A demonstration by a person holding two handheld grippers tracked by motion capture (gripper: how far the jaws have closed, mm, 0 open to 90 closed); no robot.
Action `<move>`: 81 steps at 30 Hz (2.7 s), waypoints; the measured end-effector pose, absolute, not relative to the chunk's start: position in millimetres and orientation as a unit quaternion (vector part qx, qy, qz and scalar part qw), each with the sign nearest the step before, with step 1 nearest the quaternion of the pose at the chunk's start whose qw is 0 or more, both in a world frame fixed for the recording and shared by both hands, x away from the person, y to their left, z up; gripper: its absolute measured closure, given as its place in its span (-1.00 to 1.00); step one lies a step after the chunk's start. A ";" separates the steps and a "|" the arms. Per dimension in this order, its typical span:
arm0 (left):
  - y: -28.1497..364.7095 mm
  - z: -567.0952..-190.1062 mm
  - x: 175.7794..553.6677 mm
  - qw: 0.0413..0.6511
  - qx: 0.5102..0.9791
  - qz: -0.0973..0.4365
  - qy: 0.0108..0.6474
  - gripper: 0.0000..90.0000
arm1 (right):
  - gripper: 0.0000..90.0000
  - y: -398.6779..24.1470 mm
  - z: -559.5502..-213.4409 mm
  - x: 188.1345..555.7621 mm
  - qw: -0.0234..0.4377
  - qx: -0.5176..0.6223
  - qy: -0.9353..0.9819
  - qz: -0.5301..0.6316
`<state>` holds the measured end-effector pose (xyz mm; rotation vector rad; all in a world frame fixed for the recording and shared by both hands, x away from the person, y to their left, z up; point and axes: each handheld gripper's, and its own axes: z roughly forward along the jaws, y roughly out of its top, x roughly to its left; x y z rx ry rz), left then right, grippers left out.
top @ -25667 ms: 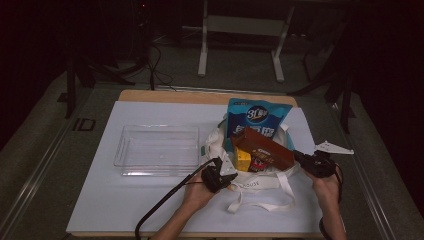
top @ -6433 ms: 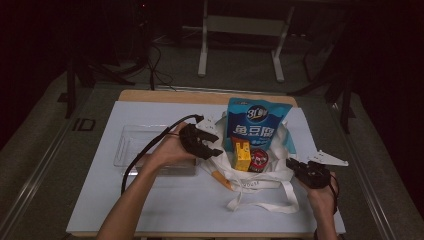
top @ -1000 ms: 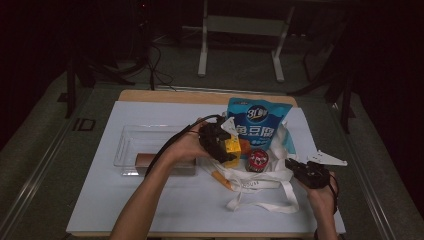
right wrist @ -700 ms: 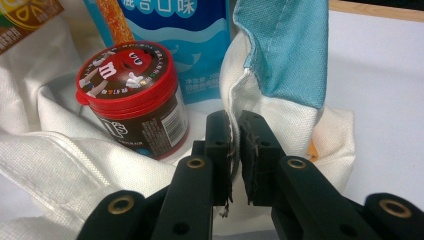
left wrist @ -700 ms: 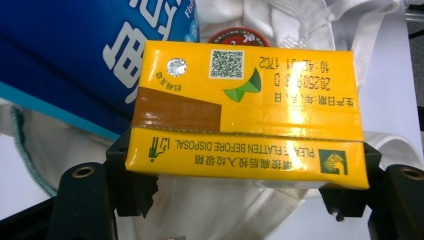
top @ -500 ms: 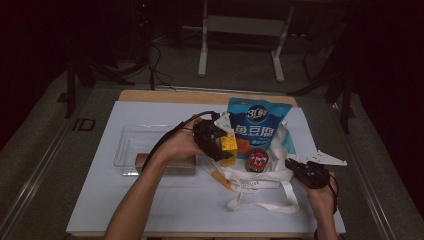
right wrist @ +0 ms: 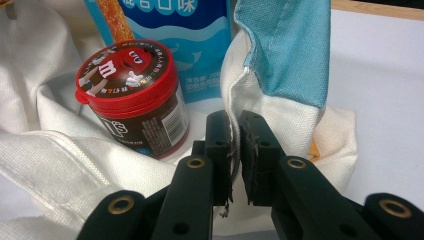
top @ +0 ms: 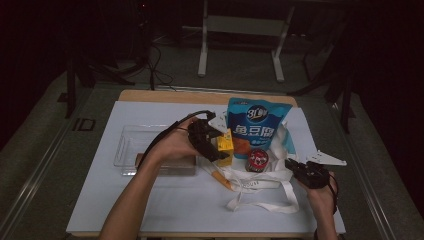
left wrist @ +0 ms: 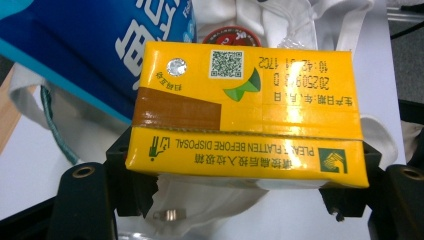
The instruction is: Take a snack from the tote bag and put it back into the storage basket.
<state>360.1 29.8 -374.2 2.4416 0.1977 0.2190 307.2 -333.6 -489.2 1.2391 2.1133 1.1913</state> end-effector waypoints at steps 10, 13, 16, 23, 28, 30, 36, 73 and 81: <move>45.4 -367.3 357.8 0.337 0.934 0.092 0.080 -0.36 | 0.84 -333.4 -489.7 307.3 0.207 0.445 0.759 0.427; 50.6 -366.8 357.5 0.334 0.934 0.094 0.083 -0.36 | 0.84 -333.5 -489.6 307.1 0.207 0.445 0.759 0.428; 55.6 -365.9 357.5 0.337 0.933 0.095 0.085 -0.36 | 0.84 -333.6 -489.5 307.0 0.207 0.446 0.759 0.428; 70.4 -364.4 357.0 0.329 0.934 0.097 0.094 -0.36 | 0.85 -333.9 -489.7 306.9 0.206 0.446 0.759 0.428; 80.2 -364.3 357.1 0.335 0.932 0.098 0.101 -0.36 | 0.85 -333.5 -489.8 306.8 0.206 0.446 0.759 0.427; 87.1 -361.8 357.1 0.340 0.929 0.101 0.105 -0.36 | 0.85 -333.7 -489.9 306.8 0.205 0.447 0.758 0.428; 99.6 -358.9 359.2 0.347 0.923 0.110 0.123 -0.36 | 0.85 -333.2 -490.3 307.1 0.207 0.446 0.759 0.427; 121.3 -382.0 389.6 0.298 0.910 0.156 0.241 -0.36 | 0.85 -333.4 -490.7 306.9 0.205 0.447 0.759 0.426; 129.6 -390.8 395.0 0.288 0.898 0.170 0.287 -0.36 | 0.85 -333.2 -490.7 306.7 0.205 0.447 0.759 0.426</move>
